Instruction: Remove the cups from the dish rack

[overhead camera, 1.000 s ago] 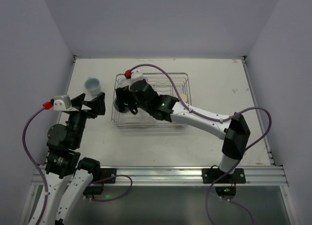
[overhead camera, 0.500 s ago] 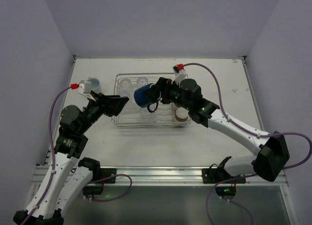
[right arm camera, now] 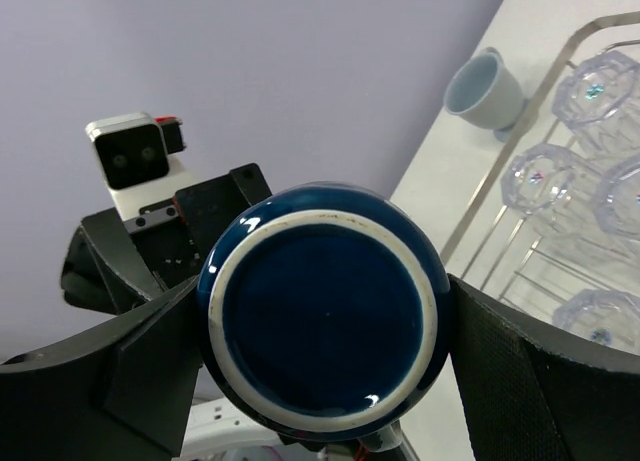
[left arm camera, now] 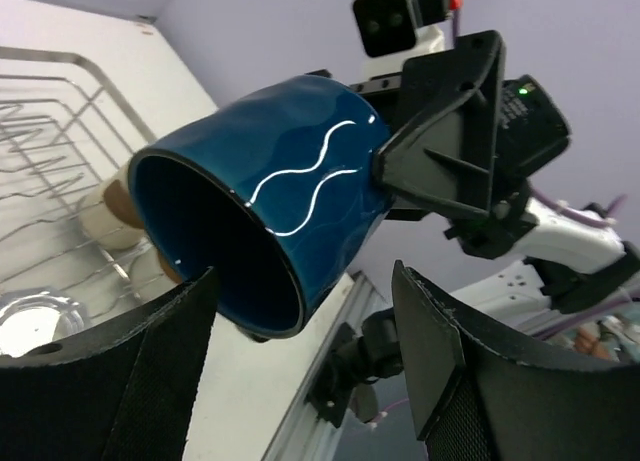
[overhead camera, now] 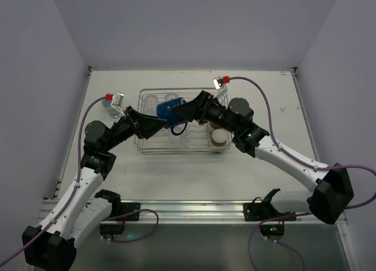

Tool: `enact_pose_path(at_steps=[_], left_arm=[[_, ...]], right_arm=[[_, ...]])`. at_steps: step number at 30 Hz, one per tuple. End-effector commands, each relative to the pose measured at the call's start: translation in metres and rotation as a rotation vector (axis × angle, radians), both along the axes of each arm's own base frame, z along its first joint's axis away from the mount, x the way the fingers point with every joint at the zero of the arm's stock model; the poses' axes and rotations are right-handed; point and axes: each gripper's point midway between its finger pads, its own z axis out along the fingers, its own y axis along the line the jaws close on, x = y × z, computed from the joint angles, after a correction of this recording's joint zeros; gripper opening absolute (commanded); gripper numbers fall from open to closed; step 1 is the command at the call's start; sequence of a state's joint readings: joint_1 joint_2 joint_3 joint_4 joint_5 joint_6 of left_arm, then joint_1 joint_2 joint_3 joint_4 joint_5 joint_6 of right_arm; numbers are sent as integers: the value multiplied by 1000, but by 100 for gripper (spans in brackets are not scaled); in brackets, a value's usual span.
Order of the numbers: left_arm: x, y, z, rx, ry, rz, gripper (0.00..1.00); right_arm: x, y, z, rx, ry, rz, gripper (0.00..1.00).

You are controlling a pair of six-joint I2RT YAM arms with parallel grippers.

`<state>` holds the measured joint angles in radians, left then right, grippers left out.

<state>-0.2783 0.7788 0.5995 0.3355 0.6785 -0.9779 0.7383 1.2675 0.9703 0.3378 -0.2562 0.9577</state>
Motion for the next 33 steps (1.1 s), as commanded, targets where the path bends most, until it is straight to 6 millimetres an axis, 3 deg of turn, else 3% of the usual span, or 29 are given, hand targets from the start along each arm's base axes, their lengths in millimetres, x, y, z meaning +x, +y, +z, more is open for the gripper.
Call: enact_pose_path(at_steps=[1,7,10,11,14,15,19,20,21,22,23,24,25,27,31,33], left_arm=[[-23,-11,25,-107,-69,-142,72],[-29,-18,28,-162,-101,-189,59],[-31,-15,36,-183,-145,-170,33],[-30,-13,39,-187,-156,-150,18],[-20,-8,42,-161,-171,-70,0],[-15,-6,37,-134,-165,-39,0],[-1,5,48,-100,-193,83,0],[6,10,51,-95,-195,132,0],[13,12,41,-42,-175,166,0],[18,16,51,-20,-189,202,0],[32,23,49,13,-161,276,0],[40,27,32,111,-130,310,0],[48,31,45,143,-147,343,0],[60,44,52,221,-156,430,0],[81,69,48,410,-103,560,0],[84,89,49,522,-70,639,0]], right_arm=[[-11,7,50,175,-85,84,38],[-13,22,46,234,-29,171,39],[-14,26,40,248,2,193,39],[-13,26,36,247,16,188,39],[-12,26,30,241,26,184,50],[-12,26,28,238,31,182,67],[-12,20,20,205,28,154,99],[-12,19,19,192,13,145,99],[-11,16,18,185,11,137,99],[-11,14,11,164,25,129,99],[-9,9,12,154,8,117,99],[-9,6,11,144,6,109,99],[-6,3,2,120,23,87,99],[-3,-5,-2,98,11,60,99],[-3,-15,-18,33,-2,34,99],[-6,-22,-14,5,-33,17,99]])
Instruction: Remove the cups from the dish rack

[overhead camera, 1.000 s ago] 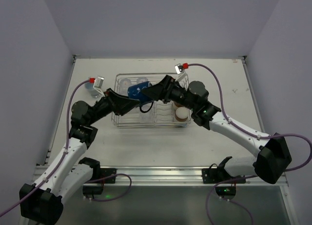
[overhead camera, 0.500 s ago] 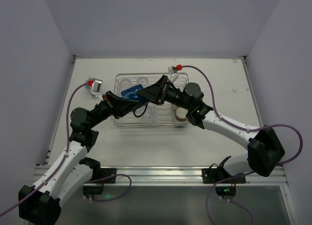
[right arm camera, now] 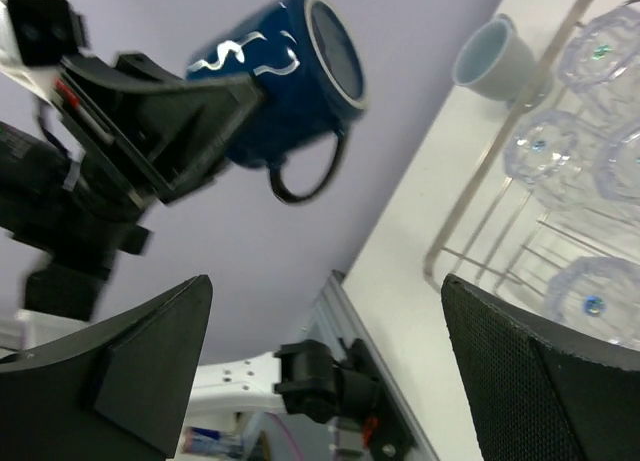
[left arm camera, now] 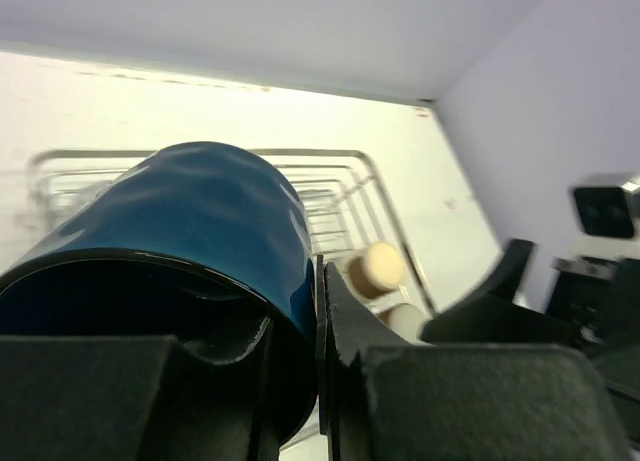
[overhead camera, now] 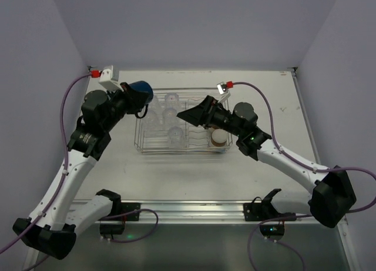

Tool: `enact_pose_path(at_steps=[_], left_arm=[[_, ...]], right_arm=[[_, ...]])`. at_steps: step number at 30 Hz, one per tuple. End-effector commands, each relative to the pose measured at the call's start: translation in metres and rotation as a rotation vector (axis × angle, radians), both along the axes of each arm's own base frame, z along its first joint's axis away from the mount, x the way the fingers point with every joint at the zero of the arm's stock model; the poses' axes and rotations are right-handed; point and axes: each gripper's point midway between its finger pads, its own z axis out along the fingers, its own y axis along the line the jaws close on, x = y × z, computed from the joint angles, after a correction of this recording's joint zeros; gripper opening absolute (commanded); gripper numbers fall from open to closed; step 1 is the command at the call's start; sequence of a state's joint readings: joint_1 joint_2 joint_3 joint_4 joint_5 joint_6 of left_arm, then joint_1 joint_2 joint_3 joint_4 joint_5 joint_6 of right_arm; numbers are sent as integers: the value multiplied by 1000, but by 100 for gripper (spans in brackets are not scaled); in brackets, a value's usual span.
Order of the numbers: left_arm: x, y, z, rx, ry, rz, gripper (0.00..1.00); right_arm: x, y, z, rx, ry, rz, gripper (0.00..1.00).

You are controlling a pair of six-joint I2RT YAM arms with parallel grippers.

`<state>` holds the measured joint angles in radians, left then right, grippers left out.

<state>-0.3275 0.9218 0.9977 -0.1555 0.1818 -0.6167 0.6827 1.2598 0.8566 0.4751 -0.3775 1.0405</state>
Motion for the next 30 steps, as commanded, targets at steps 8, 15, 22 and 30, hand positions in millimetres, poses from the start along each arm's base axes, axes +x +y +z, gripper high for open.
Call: enact_pose_path(at_steps=[8,15,22,30], left_arm=[[20,113,-40,515,231,440,0],[28,151,-129,590,492,431,0],[59,166,-186,618,651,443,0],[67,180,-247,656,810,435,0]], right_arm=[[6,-49,-2,-276,-174,-198,99],[4,-66,-7,-403,-216,-225,99],[5,-70,-21,-459,-218,-227,99],[10,-74,-30,-507,-211,-247,99]])
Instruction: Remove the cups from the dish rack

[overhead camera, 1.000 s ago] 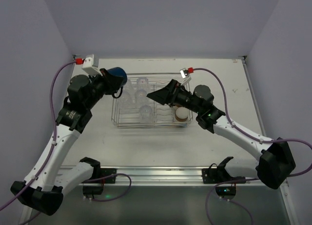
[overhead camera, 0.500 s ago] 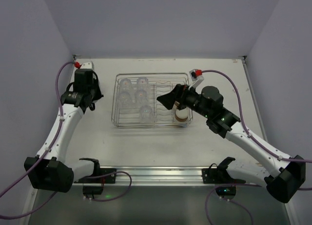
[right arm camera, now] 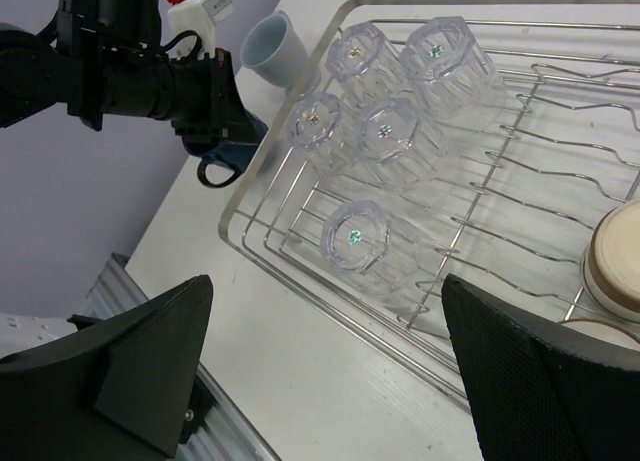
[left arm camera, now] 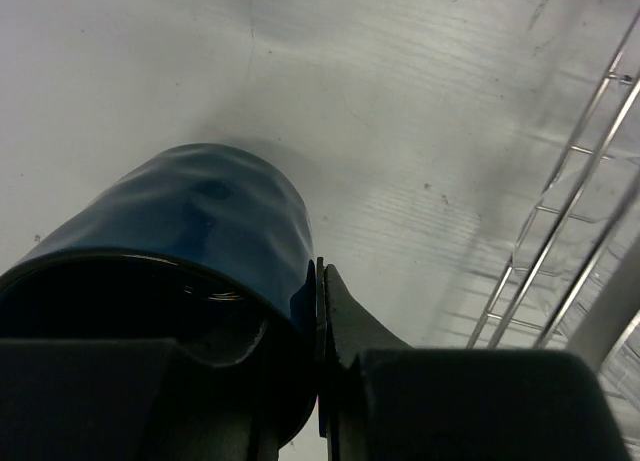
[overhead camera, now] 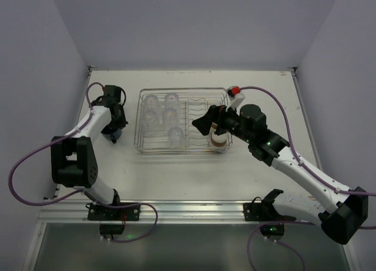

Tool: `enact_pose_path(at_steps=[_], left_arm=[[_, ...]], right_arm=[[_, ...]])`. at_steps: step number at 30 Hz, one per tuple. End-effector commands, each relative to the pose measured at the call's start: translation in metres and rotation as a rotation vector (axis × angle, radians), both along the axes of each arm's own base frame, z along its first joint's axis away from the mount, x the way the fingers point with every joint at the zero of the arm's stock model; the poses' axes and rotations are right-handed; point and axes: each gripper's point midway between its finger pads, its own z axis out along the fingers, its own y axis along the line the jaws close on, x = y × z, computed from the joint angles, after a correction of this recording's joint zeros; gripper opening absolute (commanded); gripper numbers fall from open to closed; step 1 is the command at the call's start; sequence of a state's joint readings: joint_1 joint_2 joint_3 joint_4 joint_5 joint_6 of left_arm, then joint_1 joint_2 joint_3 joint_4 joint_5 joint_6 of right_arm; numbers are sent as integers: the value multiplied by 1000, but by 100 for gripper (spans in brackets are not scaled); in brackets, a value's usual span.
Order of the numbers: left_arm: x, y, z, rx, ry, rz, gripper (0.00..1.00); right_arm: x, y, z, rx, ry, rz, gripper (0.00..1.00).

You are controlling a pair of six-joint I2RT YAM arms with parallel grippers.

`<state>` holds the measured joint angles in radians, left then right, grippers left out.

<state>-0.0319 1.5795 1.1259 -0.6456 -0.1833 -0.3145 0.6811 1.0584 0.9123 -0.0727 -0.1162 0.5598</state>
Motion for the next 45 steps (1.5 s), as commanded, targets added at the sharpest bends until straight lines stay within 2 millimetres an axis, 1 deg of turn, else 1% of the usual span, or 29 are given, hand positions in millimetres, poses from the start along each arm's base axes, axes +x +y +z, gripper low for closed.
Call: enact_pose_path(at_steps=[1,3,5,7,9,12,14,18,21,23,27,29,30,31,33,34,36,37,39,40,42,43,44,45], left_arm=[[24,12,12,32,-89,-5,0],[23,17,5,45,-78,8,0],[25,18,-1,48,-72,6,0],[27,27,-2,44,-71,29,0],[28,27,-6,37,-65,30,0],[29,25,-10,27,-60,25,4],[28,25,-14,26,-59,27,8],[24,23,-24,11,-49,24,10],[22,23,-26,17,-45,24,11],[22,24,-25,20,-46,24,16],[23,24,-22,20,-58,27,27],[24,24,-16,16,-74,28,38],[25,23,-14,11,-83,29,41],[26,22,-7,10,-105,28,48],[28,20,2,-1,-130,25,58],[29,19,11,-7,-156,23,68],[29,18,20,-16,-187,23,75],[29,17,32,-19,-224,22,80],[29,14,43,-36,-262,19,82],[28,12,57,-41,-303,15,82],[27,7,71,-68,-354,5,82],[25,5,87,-76,-406,0,82],[23,3,95,-87,-429,-4,82],[22,-4,102,-115,-456,-29,82]], right_arm=[[8,-6,8,-31,-36,-40,99],[10,-7,3,-53,-28,-46,99],[12,-10,0,-70,-26,-60,99],[14,-11,-2,-80,-22,-70,99],[16,-12,-4,-90,-24,-80,99],[20,-19,-7,-122,-33,-111,99],[22,-24,-9,-144,-38,-130,99],[26,-33,-10,-163,-45,-169,99],[31,-38,-13,-177,-39,-198,99],[33,-42,-14,-181,-37,-216,99],[34,-42,-17,-185,-30,-214,99],[33,-38,-18,-189,-28,-189,99],[33,-36,-22,-198,-18,-180,99],[33,-35,-22,-207,-14,-170,99],[32,-28,-26,-225,-15,-126,99],[31,-26,-26,-232,-20,-110,99],[31,-23,-29,-242,-20,-101,99],[29,-20,-29,-248,-24,-92,99],[30,-19,-29,-260,-30,-98,99],[30,-15,-31,-264,-27,-89,99],[30,-13,-32,-267,-28,-85,99],[30,-12,-31,-261,-30,-91,99],[30,-13,-30,-258,-32,-99,98],[31,-14,-30,-255,-35,-106,98]])
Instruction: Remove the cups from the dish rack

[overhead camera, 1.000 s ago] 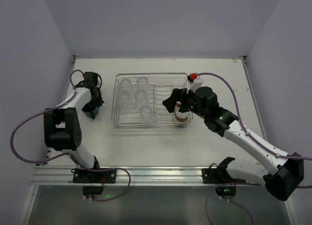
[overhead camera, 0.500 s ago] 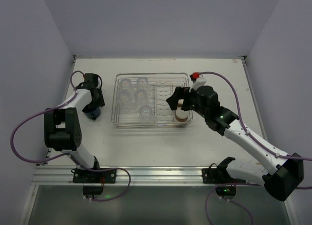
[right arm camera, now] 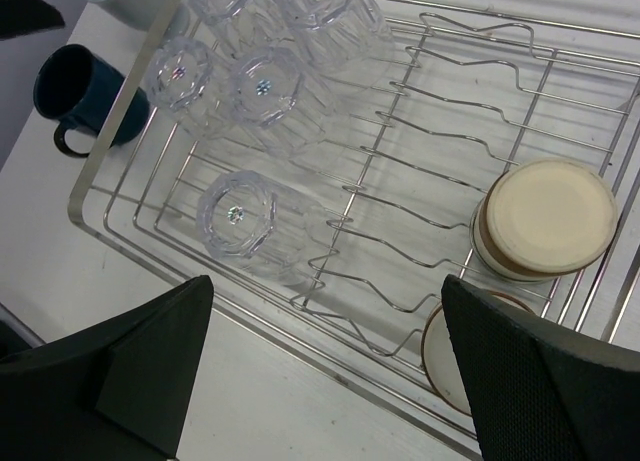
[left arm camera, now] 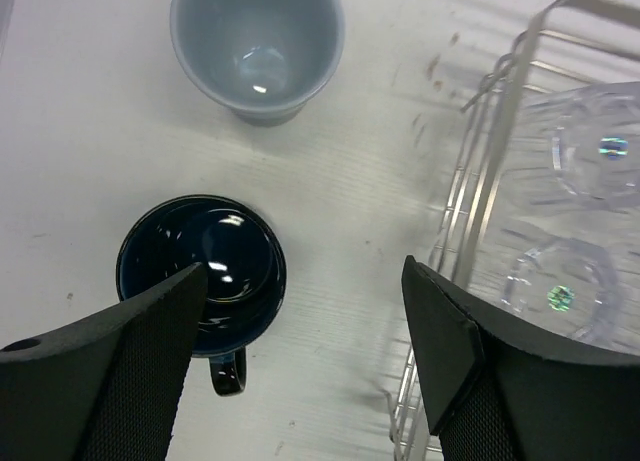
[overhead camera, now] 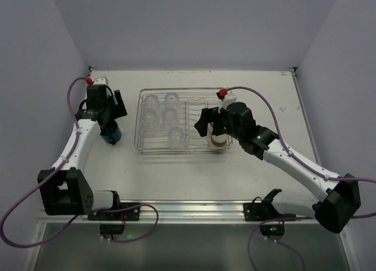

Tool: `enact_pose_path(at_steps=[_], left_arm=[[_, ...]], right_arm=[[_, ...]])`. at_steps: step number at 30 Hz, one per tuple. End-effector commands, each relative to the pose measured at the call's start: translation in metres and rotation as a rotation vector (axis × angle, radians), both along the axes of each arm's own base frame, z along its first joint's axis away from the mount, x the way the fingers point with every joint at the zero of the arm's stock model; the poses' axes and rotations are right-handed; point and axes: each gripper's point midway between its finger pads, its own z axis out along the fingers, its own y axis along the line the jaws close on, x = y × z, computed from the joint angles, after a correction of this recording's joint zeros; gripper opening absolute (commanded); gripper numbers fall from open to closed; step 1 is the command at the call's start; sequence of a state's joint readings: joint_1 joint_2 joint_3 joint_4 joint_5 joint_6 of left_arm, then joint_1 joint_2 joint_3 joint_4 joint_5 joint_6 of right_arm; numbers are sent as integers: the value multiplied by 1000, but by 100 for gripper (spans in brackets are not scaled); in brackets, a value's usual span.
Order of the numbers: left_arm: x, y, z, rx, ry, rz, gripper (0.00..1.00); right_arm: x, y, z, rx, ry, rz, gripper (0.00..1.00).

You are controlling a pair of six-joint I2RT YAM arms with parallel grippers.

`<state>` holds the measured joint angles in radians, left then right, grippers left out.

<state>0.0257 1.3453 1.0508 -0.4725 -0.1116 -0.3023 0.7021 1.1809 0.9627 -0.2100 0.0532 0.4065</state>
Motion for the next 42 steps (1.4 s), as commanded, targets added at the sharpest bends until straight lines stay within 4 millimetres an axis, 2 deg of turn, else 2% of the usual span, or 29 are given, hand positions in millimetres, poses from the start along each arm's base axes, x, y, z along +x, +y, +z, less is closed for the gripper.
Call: enact_pose_path(at_steps=[1,2,4,5,6,8,9,11,12,15,17,18,19,21,22,24,29,34,38,41,42], left_arm=[[0,-17,47,-68,-173,-56,82],[-3,-23,52,-81,-190,-80,82],[-12,-49,75,-81,-252,-160,82],[-16,-62,80,-84,-265,-200,82],[-25,-94,86,-103,-275,-286,82],[-40,-123,97,-133,-304,-369,83],[-52,-150,95,-168,-296,-434,84],[-66,-173,93,-197,-297,-500,86],[-76,-189,85,-208,-280,-543,86],[-87,-211,73,-218,-270,-598,95],[-85,-218,58,-191,-244,-599,99],[-84,-226,57,-191,-249,-622,100],[-82,-232,48,-187,-224,-631,100],[-81,-248,47,-187,-228,-660,100],[-78,-252,39,-168,-210,-657,100],[-73,-254,37,-136,-216,-641,100],[-62,-253,13,-65,-169,-595,100],[-59,-260,-13,-27,-111,-604,100],[-56,-267,-24,-24,-93,-617,100],[-53,-269,-27,-20,-95,-619,94],[-52,-269,-27,-19,-101,-618,88]], right_arm=[[9,0,26,33,-76,-30,98],[9,-3,30,40,-90,-38,97],[8,-6,33,52,-99,-56,96],[7,-10,39,63,-112,-65,95],[6,-12,42,69,-118,-73,95],[6,-20,48,71,-140,-109,95],[4,-26,57,82,-162,-124,95],[1,-35,62,81,-178,-147,94],[-3,-41,73,102,-201,-156,94],[-12,-43,82,140,-211,-141,93],[-16,-43,89,165,-220,-134,92],[-17,-42,91,170,-219,-127,92],[-17,-42,93,176,-221,-127,92],[-17,-41,94,180,-220,-128,92],[-16,-41,94,178,-218,-131,92],[-15,-41,93,178,-214,-133,92],[-13,-39,87,165,-201,-130,92],[-13,-35,84,164,-194,-118,92],[-13,-34,83,165,-195,-112,93],[-13,-34,83,162,-198,-111,93],[-13,-34,83,161,-197,-110,93]])
